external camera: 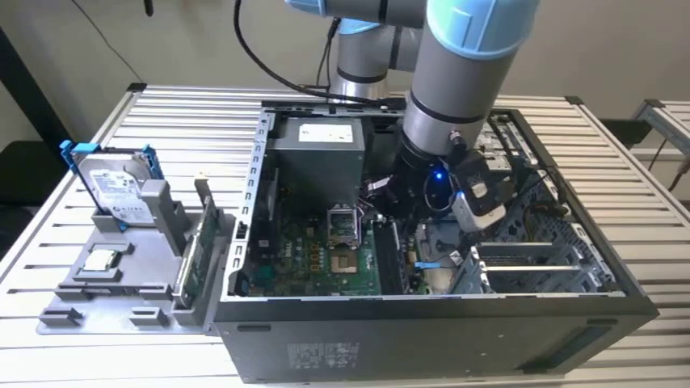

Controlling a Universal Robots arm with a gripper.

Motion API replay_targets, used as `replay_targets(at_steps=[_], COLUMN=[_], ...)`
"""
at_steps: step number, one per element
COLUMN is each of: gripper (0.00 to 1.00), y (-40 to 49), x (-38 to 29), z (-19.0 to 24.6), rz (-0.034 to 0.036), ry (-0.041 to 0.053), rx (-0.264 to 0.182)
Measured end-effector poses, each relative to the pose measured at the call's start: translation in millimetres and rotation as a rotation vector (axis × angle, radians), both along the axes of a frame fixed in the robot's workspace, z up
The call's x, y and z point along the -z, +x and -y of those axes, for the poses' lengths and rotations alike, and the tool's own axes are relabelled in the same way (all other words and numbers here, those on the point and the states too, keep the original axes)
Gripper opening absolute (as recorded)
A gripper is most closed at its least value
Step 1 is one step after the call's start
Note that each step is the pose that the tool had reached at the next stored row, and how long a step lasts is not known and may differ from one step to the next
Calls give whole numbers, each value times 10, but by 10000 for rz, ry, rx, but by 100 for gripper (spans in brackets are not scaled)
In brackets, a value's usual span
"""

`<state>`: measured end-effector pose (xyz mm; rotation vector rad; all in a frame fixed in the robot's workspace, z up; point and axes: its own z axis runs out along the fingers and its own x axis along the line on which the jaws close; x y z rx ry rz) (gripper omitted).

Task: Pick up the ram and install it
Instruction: 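Insert the ram into the slot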

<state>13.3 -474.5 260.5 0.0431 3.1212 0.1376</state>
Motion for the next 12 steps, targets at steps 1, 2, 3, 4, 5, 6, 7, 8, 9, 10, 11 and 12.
replay_targets(at_steps=[1,2,3,4,5,6,7,8,9,10,11,12], gripper=[22,22,22,22,22,22,22,22,22,22,22,20], y=[0,0,0,0,0,0,0,0,0,0,0,0], x=[-45,-91,-120,-119,-120,-119,-120,-121,-121,-121,-121,-121], z=[0,0,0,0,0,0,0,0,0,0,0,0], rz=[-1,-1,-1,1,1,0,0,-1,-1,-1,-1,0], ry=[-2,-1,12,31,31,32,29,27,25,24,23,22], rx=[0,0,-1,-1,0,0,-1,-1,0,-1,0,-1])
